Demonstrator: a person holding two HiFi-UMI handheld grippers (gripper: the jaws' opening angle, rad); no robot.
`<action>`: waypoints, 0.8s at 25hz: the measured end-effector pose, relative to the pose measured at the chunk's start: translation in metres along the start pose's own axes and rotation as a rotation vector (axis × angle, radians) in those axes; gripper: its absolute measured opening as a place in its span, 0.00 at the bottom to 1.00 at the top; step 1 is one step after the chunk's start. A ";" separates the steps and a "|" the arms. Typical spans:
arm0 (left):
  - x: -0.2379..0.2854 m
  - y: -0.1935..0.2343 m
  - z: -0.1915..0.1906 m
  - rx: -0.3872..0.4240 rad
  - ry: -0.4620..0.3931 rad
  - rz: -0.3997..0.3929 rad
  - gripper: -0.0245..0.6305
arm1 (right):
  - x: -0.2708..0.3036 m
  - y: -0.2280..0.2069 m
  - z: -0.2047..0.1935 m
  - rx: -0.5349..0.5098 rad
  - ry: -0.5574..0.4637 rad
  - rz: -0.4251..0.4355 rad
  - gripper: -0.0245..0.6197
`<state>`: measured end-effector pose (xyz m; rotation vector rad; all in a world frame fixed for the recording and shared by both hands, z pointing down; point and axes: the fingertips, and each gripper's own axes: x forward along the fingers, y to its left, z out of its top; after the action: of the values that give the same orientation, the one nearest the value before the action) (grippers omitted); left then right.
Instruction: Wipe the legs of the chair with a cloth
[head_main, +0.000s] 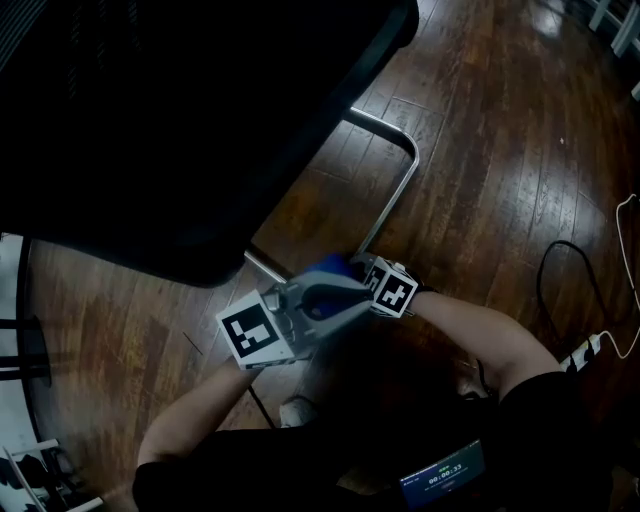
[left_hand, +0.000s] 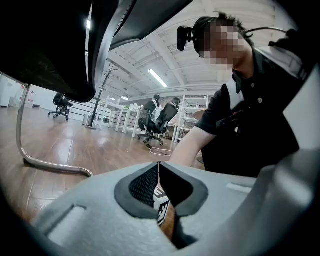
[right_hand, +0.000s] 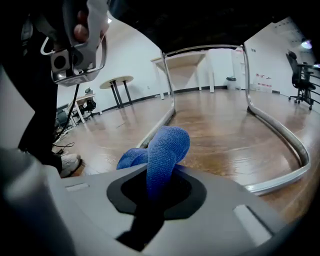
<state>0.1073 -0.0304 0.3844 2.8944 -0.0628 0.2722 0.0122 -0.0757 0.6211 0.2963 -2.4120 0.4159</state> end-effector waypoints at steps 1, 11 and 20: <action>-0.002 0.000 0.000 -0.003 0.000 0.005 0.04 | 0.004 0.002 -0.001 -0.008 0.008 0.011 0.12; -0.008 -0.012 -0.005 0.021 0.025 0.005 0.04 | -0.069 -0.162 -0.025 0.164 -0.065 -0.399 0.13; -0.020 -0.022 0.001 0.023 0.030 0.031 0.04 | -0.117 -0.231 -0.052 0.271 -0.040 -0.665 0.11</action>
<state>0.0892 -0.0090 0.3750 2.9137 -0.1000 0.3239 0.2032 -0.2576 0.6341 1.1868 -2.1256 0.4218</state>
